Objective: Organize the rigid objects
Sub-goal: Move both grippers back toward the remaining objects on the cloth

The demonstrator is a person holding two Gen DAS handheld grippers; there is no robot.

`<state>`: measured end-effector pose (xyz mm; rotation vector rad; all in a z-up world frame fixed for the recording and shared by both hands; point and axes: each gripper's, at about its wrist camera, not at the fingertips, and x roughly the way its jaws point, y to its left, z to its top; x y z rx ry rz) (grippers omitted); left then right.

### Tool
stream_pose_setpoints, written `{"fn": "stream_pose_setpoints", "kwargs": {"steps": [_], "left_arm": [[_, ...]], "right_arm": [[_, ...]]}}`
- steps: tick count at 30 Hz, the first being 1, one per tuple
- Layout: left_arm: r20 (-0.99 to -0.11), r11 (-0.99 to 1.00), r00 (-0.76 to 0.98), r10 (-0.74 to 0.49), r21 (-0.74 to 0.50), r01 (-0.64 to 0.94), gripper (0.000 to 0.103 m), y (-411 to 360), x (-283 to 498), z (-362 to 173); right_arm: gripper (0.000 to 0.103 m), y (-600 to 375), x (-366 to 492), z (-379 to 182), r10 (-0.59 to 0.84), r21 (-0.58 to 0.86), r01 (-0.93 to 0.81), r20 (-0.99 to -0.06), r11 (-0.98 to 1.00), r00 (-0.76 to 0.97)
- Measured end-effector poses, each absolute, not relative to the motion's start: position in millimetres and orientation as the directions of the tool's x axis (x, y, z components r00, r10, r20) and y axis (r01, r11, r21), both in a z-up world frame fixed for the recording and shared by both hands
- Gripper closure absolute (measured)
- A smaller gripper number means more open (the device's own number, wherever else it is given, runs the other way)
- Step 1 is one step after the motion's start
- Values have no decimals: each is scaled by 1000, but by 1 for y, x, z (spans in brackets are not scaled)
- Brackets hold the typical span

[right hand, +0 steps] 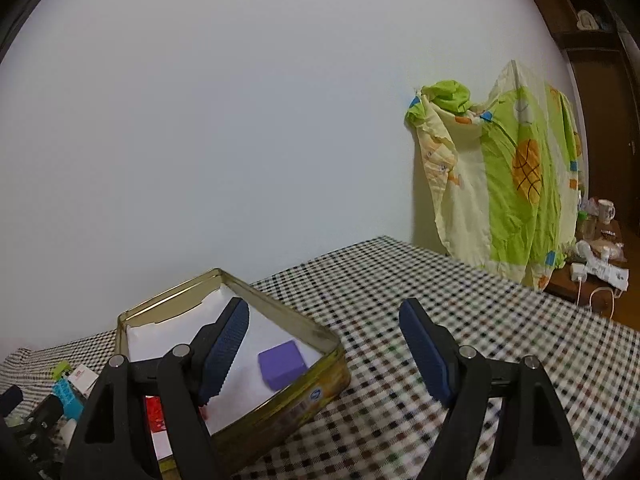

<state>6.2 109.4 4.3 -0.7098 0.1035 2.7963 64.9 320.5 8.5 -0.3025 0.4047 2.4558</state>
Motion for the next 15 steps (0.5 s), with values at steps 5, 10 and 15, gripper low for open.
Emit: {"fn": "stream_pose_setpoints", "kwargs": {"steps": [5, 10, 15], "left_arm": [[-485, -968, -846, 221, -2, -251, 1, 97, 4, 4], [-485, -971, -850, 207, 1, -237, 1, 86, 3, 4], [-480, -974, -856, 193, 12, -226, 1, 73, 2, 4]], "right_arm": [[23, 300, 61, 9, 505, 234, -584, -322, -777, -801], [23, 274, 54, 8, 432, 261, -525, -341, -810, -835], [23, 246, 50, 10, 389, 255, -483, -342, -838, -855]]}}
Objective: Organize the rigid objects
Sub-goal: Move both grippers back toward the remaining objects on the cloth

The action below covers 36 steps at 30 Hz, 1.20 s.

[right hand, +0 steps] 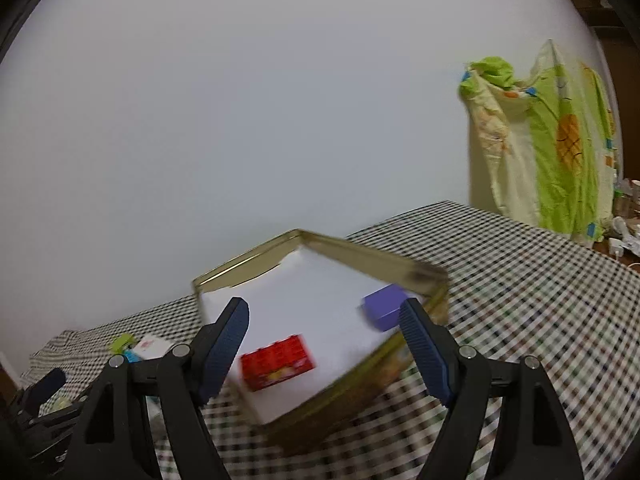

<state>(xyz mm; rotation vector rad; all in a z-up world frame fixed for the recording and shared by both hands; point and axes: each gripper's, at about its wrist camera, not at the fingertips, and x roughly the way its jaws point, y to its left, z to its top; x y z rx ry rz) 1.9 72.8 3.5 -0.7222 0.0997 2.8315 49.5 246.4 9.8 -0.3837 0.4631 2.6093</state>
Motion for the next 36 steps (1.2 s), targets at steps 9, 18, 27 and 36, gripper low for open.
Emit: {"fn": "stream_pose_setpoints", "kwargs": {"steps": [9, 18, 27, 36], "left_arm": [[-481, -981, -862, 161, 19, -194, 1, 47, -4, 2], [-509, -988, -850, 137, -4, -157, 1, 16, -15, -1], [-512, -996, -857, 60, 29, -87, 1, -24, -22, -3], [-537, -999, -843, 34, 8, -45, 1, -74, -34, -1]], "right_arm": [[23, 210, 49, 11, 331, 257, -432, -356, -865, -874], [23, 177, 41, 10, 274, 245, -378, -371, -893, -887], [23, 149, 32, 5, 167, 228, -282, -422, -932, -891], [23, 124, 13, -16, -50, 300, -150, -568, -942, -821]]}}
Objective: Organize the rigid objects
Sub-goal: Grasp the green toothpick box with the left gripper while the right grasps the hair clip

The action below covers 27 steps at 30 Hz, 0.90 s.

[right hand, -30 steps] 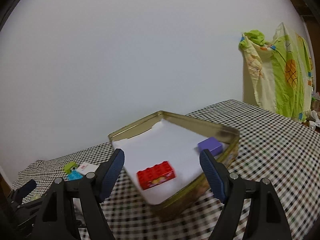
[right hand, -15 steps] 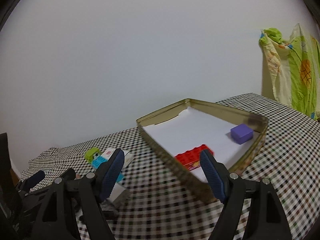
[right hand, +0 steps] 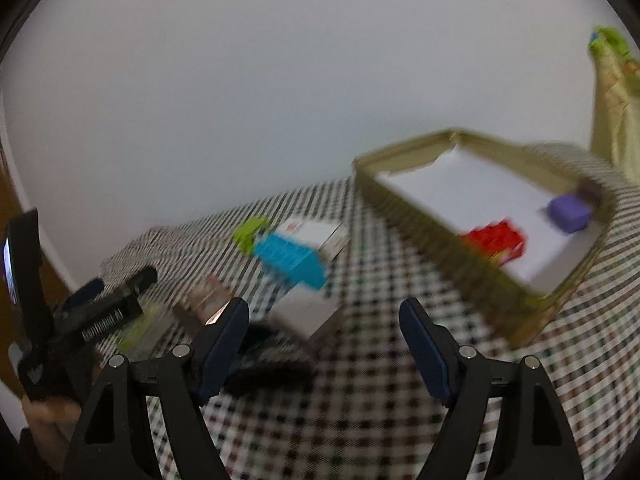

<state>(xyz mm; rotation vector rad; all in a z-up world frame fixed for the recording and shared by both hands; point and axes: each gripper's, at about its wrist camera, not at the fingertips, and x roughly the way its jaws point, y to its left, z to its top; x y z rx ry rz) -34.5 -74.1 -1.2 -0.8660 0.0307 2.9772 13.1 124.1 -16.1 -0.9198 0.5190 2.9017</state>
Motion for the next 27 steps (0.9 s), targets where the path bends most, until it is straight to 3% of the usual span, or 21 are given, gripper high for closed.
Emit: {"fn": "stream_pose_setpoints", "kwargs": {"steps": [10, 15, 27], "left_arm": [[-596, -997, -803, 33, -80, 19, 1, -129, -48, -7], [-635, -991, -765, 107, -128, -32, 1, -133, -46, -11], [-716, -963, -694, 72, 131, -236, 1, -76, -45, -35]], "right_arm": [[23, 88, -6, -33, -99, 246, -106, -696, -963, -711], [23, 77, -15, -41, -89, 229, -119, -726, -966, -682], [28, 64, -14, -41, -41, 118, -75, -758, -990, -651]]}}
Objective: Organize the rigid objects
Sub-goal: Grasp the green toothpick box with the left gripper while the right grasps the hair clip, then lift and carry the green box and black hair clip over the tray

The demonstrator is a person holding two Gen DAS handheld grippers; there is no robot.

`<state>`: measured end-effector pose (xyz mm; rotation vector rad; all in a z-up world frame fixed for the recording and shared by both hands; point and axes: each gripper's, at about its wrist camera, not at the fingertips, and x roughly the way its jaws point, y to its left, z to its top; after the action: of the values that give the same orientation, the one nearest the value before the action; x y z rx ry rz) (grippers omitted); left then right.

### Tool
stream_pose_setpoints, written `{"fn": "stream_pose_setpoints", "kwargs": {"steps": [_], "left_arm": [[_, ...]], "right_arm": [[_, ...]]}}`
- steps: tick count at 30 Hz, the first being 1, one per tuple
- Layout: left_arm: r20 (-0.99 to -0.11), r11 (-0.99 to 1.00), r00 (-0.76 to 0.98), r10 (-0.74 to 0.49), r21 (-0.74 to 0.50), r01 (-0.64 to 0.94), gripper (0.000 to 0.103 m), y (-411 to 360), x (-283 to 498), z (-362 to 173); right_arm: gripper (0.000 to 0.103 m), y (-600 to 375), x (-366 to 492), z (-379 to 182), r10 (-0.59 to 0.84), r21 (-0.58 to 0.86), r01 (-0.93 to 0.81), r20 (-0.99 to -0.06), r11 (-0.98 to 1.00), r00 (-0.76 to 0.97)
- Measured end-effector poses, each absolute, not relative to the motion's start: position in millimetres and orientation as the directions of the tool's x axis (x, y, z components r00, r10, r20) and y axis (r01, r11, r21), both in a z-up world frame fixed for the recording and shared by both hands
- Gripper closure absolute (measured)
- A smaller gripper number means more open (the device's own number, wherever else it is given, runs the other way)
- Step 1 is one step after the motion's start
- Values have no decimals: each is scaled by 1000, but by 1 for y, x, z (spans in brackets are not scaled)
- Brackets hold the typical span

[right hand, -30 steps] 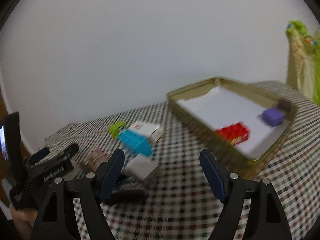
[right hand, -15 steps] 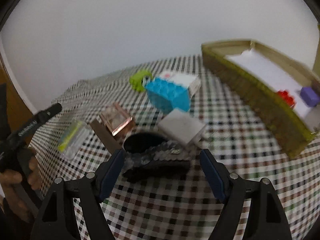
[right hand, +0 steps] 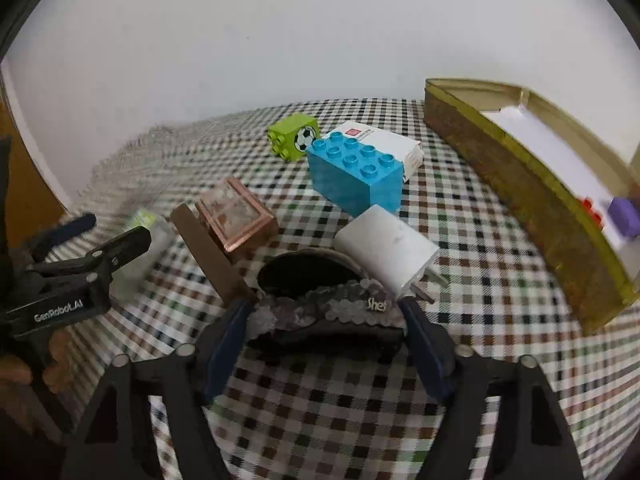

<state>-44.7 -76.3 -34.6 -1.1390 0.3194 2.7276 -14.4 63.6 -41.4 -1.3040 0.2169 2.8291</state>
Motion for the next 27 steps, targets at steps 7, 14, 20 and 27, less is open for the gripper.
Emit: {"fn": "stream_pose_setpoints", "kwargs": {"steps": [7, 14, 20, 27], "left_arm": [[-765, -984, -643, 32, 87, -153, 30, -97, -62, -45], [-773, -990, -627, 94, -4, -143, 49, -105, -62, -48], [-659, -996, -748, 82, -39, -75, 49, -114, -51, -25], [-566, -994, -821, 76, -110, -17, 49, -124, -45, -10]], "right_arm": [[29, 74, -6, -39, -145, 228, -34, -718, -973, -681], [29, 70, 16, -10, -165, 233, 32, -578, -972, -799], [29, 88, 25, 10, -120, 214, 15, -487, -977, -865], [28, 135, 22, 23, -72, 238, -31, -413, -971, -908]]}}
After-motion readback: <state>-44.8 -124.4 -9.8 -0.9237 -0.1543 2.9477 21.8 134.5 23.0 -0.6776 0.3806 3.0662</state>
